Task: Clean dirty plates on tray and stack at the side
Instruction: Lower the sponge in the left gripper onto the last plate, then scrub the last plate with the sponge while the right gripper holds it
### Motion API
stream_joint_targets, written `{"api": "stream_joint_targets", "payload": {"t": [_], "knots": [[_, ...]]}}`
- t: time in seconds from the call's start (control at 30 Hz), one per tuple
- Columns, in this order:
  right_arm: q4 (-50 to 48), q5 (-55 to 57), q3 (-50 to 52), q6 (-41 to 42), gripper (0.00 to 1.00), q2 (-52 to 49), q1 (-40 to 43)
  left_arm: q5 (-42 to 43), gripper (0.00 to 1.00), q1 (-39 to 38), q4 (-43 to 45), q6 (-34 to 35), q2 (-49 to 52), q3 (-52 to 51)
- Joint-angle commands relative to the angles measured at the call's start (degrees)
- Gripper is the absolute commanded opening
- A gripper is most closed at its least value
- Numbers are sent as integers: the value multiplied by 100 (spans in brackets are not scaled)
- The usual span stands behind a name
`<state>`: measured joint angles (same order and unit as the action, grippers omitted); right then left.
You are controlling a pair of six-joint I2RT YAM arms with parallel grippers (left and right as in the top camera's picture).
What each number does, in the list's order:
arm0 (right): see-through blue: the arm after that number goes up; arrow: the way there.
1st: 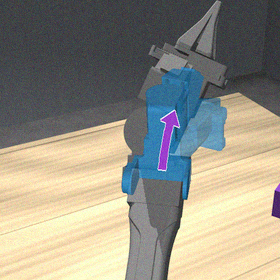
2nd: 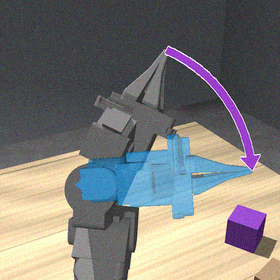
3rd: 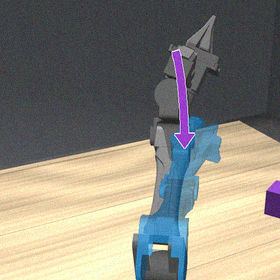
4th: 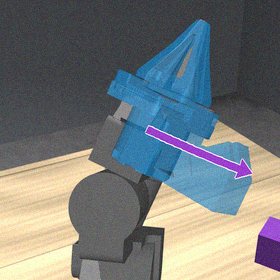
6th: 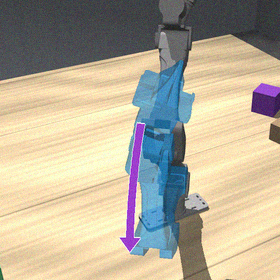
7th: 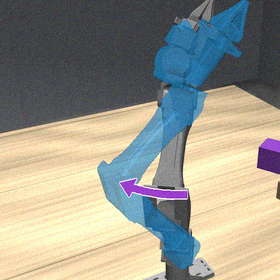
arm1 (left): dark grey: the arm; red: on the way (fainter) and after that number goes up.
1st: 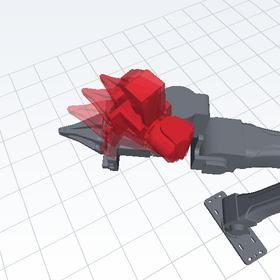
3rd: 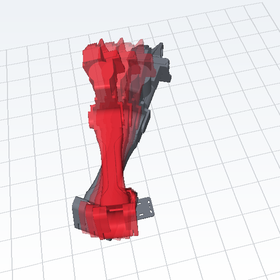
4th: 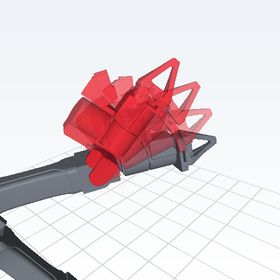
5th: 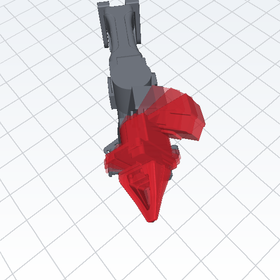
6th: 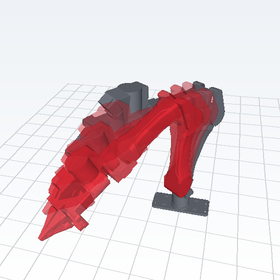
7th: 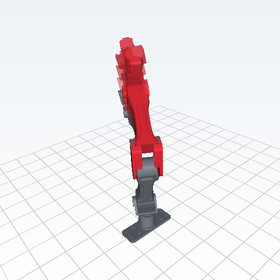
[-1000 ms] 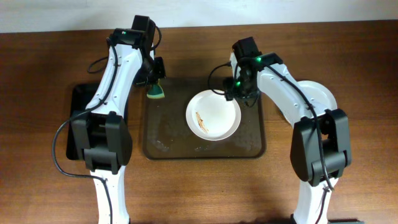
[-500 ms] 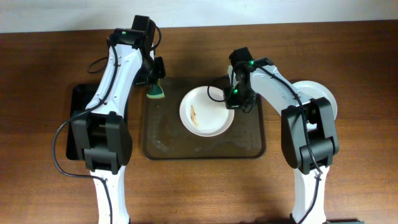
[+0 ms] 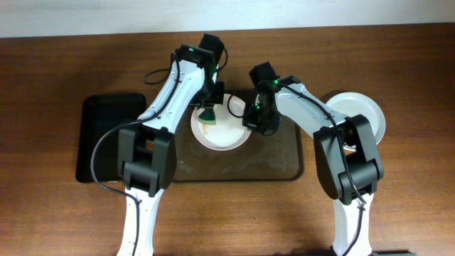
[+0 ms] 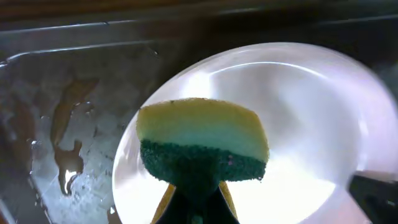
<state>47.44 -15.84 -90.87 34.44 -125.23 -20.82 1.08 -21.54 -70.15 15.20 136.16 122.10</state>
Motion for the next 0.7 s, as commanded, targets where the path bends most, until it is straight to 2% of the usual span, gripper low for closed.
{"api": "stream_joint_targets", "payload": {"t": [0.0, 0.1, 0.2, 0.27, 0.33, 0.4, 0.47, 0.57, 0.67], "knots": [[48, 273, 282, 35, 4, -280, -55, -225, 1, 87, 72, -713, 260, 57], [42, 273, 282, 33, 4, -280, -55, -540, 1, 87, 164, -986, 553, 57], [37, 273, 282, -7, 4, -280, -55, -20, 1, 39, 111, -1228, 752, 52], [28, 273, 282, -9, 4, -280, -55, 658, 1, 15, -57, -1279, 752, 52], [28, 275, 282, -11, 4, -280, -55, 2006, 1, 17, -385, -1773, 752, 52], [22, 273, 282, -11, 4, -280, -55, 2400, 1, 33, -481, -1832, 752, 52], [26, 273, 282, -11, 4, -280, -55, 2044, 1, 74, -413, -1755, 752, 52], [28, 273, 282, -13, 4, -280, -55, 479, 1, 240, -409, -905, 752, 52], [28, 273, 282, -20, 4, -280, -55, -837, 1, 409, -566, -422, 752, 52]]}}
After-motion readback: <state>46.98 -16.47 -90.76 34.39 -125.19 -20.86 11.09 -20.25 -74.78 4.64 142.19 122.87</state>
